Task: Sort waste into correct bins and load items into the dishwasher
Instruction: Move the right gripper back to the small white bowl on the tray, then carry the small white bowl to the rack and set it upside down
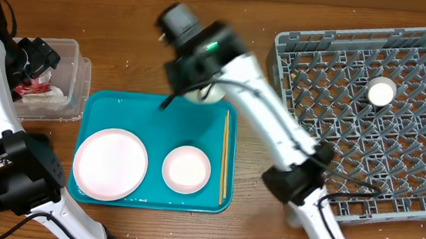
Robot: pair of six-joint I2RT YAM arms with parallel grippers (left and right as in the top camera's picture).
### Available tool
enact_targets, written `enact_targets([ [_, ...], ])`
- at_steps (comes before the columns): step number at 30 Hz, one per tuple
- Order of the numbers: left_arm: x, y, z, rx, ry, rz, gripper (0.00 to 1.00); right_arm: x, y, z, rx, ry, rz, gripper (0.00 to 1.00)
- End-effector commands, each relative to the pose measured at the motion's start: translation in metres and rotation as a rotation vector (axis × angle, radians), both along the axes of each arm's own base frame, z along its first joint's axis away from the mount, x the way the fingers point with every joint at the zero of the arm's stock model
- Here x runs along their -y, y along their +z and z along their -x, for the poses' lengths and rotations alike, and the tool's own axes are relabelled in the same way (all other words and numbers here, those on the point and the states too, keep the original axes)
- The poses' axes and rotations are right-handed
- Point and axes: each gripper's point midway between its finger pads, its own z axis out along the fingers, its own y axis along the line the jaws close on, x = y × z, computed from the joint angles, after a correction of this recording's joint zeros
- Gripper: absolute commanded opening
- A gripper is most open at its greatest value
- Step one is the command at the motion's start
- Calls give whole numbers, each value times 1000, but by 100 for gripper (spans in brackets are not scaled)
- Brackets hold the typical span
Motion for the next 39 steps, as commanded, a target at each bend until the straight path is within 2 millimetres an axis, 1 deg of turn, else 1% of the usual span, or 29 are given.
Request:
enact_targets([
  [1,2,0,0,-4,-6,-4,100,59,83,-30,108,-121,-187,4],
  [2,2,0,0,-4,-6,-4,100,75,97,-37,114,-148,-238,4],
  [3,2,0,0,-4,-6,-4,100,98,113,-46,117,-182,-306,4],
  [4,2,0,0,-4,-6,-4,100,117,122,-52,116,-213,-348,4],
  [5,2,0,0,-4,-6,-4,100,144,134,-60,104,-251,-418,4],
  [6,2,0,0,-4,-6,-4,100,179,146,-69,80,-293,-521,4],
  [7,2,0,0,-4,-6,-4,100,197,151,-73,69,-314,-576,4],
  [8,2,0,0,-4,-6,-4,100,225,158,-78,55,-346,-650,4],
  [10,2,0,0,-4,-6,-4,100,268,165,-83,45,-400,-739,4],
  [12,2,0,0,-4,-6,-4,100,302,167,-86,45,-456,-789,4],
  [13,2,0,0,-4,-6,-4,100,327,167,-87,49,-502,-813,4],
  [14,2,0,0,-4,-6,-4,100,341,167,-87,55,-528,-823,4],
  [16,2,0,0,-4,-6,-4,100,385,167,-85,78,-614,-847,4],
  [18,2,0,0,-4,-6,-4,100,425,167,-80,103,-690,-873,4],
  [19,2,0,0,-4,-6,-4,100,459,165,-73,125,-760,-881,4],
  [20,2,0,0,-4,-6,-4,100,468,163,-71,128,-779,-882,4],
  [21,2,0,0,-4,-6,-4,100,484,159,-68,131,-815,-883,4],
  [22,2,0,0,-4,-6,-4,100,495,154,-65,137,-828,-876,4],
  [23,2,0,0,-4,-6,-4,100,502,149,-63,140,-830,-868,4],
  [24,2,0,0,-4,-6,-4,100,511,139,-62,130,-836,-861,4],
  [25,2,0,0,-4,-6,-4,100,514,133,-62,120,-839,-860,4],
  [26,2,0,0,-4,-6,-4,100,520,119,-62,90,-851,-864,4],
  [28,2,0,0,-4,-6,-4,100,529,97,-64,43,-881,-886,4],
  [29,2,0,0,-4,-6,-4,100,533,86,-67,22,-885,-915,4],
  [31,2,0,0,-4,-6,-4,100,534,76,-73,10,-856,-1007,4],
  [34,2,0,0,-4,-6,-4,100,529,74,-81,21,-745,-1211,4],
  [35,2,0,0,-4,-6,-4,100,529,72,-83,28,-716,-1253,4],
  [37,2,0,0,-4,-6,-4,100,530,57,-85,19,-711,-1281,4],
  [39,2,0,0,-4,-6,-4,100,533,37,-84,-5,-739,-1279,4],
])
